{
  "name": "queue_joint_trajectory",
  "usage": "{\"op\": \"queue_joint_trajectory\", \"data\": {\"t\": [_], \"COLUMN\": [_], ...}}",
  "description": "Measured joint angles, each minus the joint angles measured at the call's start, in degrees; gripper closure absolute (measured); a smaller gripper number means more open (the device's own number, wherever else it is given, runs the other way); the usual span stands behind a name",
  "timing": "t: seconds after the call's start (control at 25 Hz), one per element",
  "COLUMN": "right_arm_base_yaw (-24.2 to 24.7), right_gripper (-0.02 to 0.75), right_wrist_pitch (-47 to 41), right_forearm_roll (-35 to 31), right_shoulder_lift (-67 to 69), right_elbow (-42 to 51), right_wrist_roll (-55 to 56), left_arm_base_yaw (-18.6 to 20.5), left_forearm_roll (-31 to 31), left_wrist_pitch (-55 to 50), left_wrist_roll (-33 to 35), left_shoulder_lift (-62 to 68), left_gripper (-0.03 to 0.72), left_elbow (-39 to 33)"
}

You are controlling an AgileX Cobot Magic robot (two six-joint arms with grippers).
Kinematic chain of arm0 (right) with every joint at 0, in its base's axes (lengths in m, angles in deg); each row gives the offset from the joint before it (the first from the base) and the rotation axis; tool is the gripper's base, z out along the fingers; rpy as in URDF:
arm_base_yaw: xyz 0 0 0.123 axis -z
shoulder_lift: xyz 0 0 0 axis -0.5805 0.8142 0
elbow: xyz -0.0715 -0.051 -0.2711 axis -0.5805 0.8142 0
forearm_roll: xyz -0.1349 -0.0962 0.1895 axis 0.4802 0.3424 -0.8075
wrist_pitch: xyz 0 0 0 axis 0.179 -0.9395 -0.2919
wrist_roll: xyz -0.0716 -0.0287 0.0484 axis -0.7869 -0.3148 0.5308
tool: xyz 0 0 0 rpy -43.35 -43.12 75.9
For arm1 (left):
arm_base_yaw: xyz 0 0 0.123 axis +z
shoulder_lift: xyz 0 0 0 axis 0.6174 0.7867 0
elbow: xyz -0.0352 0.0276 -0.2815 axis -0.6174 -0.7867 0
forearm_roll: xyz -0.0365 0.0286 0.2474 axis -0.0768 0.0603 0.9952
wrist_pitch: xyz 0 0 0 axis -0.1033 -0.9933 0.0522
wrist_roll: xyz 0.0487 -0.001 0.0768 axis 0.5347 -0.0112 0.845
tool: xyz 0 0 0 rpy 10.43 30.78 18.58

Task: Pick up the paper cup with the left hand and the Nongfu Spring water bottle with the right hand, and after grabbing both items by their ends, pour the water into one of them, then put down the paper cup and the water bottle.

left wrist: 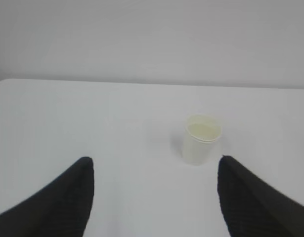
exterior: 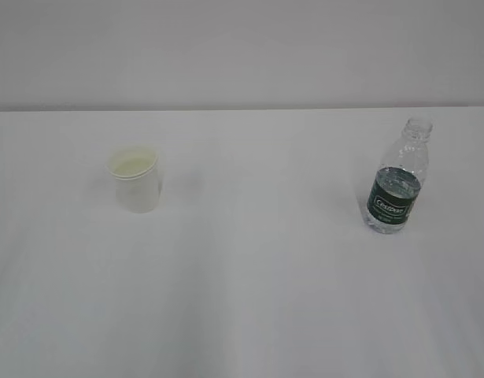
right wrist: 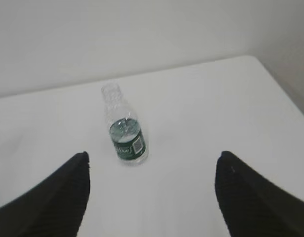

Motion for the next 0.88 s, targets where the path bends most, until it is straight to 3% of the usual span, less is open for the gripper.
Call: {"op": "queue_joint_trajectory", "data": {"t": [0.24, 0.48, 0.88], "right_arm_base_yaw": [0.00, 0.00, 0.00], "right_gripper": [0.148, 0.148, 0.148], "right_wrist_pitch": [-13.67, -20.89, -29.44], "right_forearm_roll": [-7.73, -9.24, -9.99], "right_shoulder_lift": [-0.08, -3.03, -10.83], "right_elbow": [-3.27, -5.60, -5.93], "right_wrist_roll": [-8.20, -9.71, -10.07], "left_arm_base_yaw": [-0.95, -0.95, -1.04], "left_forearm_roll": [-0.67, -0.80, -1.04], "left_wrist_pitch": [-10.88, -15.61, -26.26], "left_wrist_roll": [0.00, 0.00, 2.16], "left_shoulder_lift": [-4.67, -13.73, -17.95], "left_gripper": [0.132, 0.195, 0.204], "left_elbow": [2.04, 2.73, 2.82]}}
